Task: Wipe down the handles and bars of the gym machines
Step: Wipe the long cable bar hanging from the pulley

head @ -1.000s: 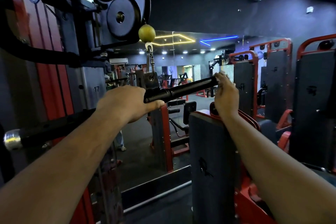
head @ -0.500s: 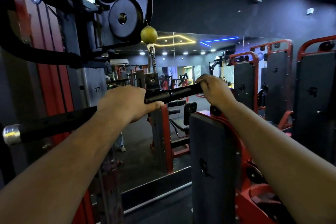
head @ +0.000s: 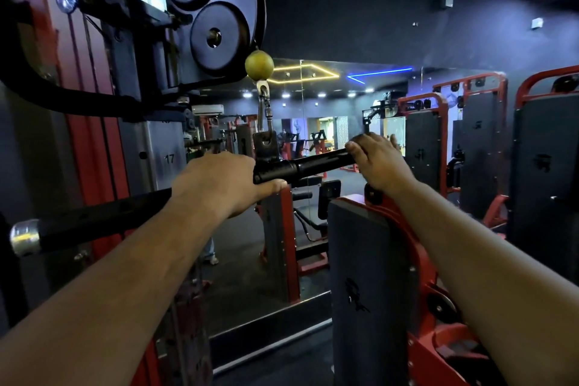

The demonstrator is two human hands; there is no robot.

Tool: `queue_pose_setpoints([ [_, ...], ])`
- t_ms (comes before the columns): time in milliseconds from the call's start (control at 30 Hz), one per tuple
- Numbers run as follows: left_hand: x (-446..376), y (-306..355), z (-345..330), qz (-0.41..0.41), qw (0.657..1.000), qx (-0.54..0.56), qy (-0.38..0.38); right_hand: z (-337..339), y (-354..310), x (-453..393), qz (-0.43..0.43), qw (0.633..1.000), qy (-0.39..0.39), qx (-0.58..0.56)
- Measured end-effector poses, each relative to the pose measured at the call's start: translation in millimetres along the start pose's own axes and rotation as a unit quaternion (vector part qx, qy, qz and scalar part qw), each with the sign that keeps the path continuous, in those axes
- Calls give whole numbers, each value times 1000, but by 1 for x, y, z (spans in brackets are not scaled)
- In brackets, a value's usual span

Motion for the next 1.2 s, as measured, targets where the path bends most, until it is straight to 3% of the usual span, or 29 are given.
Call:
queue_pose_setpoints([
  [67,-1,0,-2,0,1000,-5,7,-5,-28,3,40,999,-23,-11],
  [167,-9,-5,-8,10,1000,10,23,-20,-98,17,166,984,-57,-30],
  [267,-8,-3,-10,11,999,29,20,-24,-108,23,238,971,-13,-26],
  [333,-2,3,-8,12,999,35,8,-18,-75,18,201,979,20,-1],
  [433,-1,5,-5,6,999,37,2,-1,-11,5,60,996,61,15],
  [533,-3,0,-5,0,1000,26,1,1,17,-1,-35,998,51,25],
  [600,-3,-1,-4,-2,1000,12,5,-10,-9,1,-11,999,14,32],
  [733,-4,0,-3,9,1000,-6,15,-37,-93,20,168,985,-37,22],
  [833,-2,2,-2,10,1000,-11,16,-30,-85,24,231,970,-34,63],
  [900,0,2,-3,8,1000,1,17,-24,-44,17,175,982,-19,71],
  [967,-1,1,-5,9,1000,23,8,-15,-2,13,55,998,27,22],
  [1033,-3,0,-7,8,999,38,1,-13,11,17,-3,996,83,-31],
  [1133,-5,1,-7,5,999,35,6,-24,-30,28,31,991,100,-88],
  [1200,-6,2,-7,8,999,30,10,-34,-73,37,111,987,74,-87],
])
Point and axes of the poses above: each hand's wrist, its own x-axis away from the middle knuckle, its own z-axis out of the back of the hand, y = z × x, the point moved 5 cm from there along -x, towards the middle knuckle, and after that the axes turned 9 degrees about z, right-handed, at the moved point
